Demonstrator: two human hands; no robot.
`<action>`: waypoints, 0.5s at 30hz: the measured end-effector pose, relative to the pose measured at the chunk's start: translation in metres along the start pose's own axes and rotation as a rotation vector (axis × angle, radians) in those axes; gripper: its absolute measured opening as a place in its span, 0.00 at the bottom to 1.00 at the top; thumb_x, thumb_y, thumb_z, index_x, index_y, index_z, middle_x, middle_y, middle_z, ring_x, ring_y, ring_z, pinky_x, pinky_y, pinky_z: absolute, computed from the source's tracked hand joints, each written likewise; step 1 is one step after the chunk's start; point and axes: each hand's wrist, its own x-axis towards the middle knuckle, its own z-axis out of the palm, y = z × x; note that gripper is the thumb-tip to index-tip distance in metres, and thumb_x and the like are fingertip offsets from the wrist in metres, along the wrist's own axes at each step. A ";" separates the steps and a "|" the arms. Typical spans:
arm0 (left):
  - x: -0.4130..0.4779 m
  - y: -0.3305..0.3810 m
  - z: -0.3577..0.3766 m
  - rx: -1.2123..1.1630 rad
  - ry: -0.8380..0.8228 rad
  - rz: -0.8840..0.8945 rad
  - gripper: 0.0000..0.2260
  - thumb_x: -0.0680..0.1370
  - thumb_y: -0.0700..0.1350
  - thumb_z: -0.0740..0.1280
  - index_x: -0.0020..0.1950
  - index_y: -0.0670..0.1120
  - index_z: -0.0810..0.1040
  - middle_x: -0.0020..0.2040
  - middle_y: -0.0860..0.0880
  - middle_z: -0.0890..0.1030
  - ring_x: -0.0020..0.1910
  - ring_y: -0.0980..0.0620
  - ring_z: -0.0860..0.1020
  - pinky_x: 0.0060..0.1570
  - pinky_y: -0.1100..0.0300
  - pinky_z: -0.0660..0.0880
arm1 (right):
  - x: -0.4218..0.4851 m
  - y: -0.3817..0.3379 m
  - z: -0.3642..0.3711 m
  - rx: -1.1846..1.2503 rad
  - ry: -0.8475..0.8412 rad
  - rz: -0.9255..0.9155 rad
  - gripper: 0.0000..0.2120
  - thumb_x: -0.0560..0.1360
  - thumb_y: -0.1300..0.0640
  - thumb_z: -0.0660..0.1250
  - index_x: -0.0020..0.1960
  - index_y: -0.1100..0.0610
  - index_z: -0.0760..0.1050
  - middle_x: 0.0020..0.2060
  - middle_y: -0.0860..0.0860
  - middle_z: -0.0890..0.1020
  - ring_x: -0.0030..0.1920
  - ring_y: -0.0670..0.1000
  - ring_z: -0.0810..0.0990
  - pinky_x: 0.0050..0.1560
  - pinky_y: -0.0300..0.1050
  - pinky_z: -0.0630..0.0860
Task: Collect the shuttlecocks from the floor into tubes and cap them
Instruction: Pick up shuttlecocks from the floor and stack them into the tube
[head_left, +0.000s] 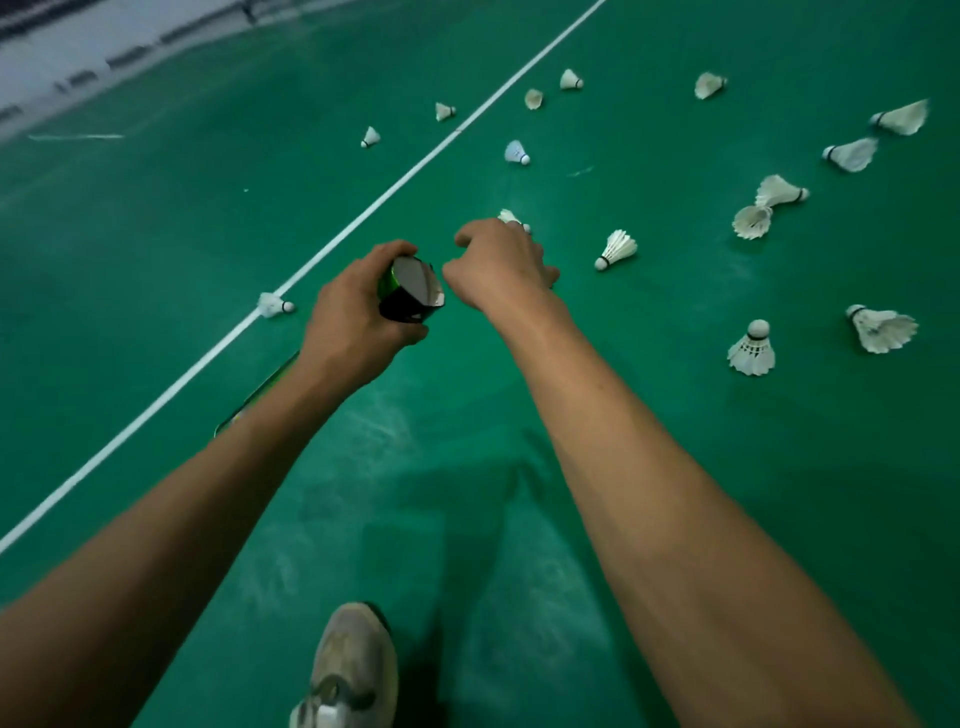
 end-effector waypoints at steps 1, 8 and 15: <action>0.006 0.006 0.009 0.011 0.008 0.028 0.36 0.60 0.48 0.77 0.69 0.56 0.75 0.59 0.49 0.82 0.55 0.43 0.81 0.57 0.46 0.79 | 0.001 0.007 0.002 0.006 0.000 0.015 0.20 0.75 0.51 0.67 0.68 0.45 0.76 0.70 0.54 0.72 0.71 0.62 0.69 0.71 0.65 0.63; 0.028 0.043 0.095 -0.009 -0.040 0.126 0.37 0.64 0.45 0.77 0.72 0.58 0.71 0.61 0.47 0.81 0.57 0.39 0.79 0.56 0.43 0.77 | 0.022 0.084 -0.026 -0.002 0.195 0.118 0.17 0.77 0.46 0.65 0.65 0.45 0.79 0.67 0.53 0.78 0.67 0.60 0.74 0.66 0.57 0.70; 0.036 0.074 0.181 -0.086 -0.242 0.236 0.37 0.65 0.47 0.76 0.72 0.59 0.69 0.63 0.48 0.80 0.58 0.40 0.78 0.59 0.43 0.76 | 0.028 0.185 -0.067 -0.156 0.210 0.326 0.21 0.77 0.48 0.67 0.69 0.46 0.76 0.69 0.54 0.76 0.69 0.61 0.73 0.69 0.60 0.69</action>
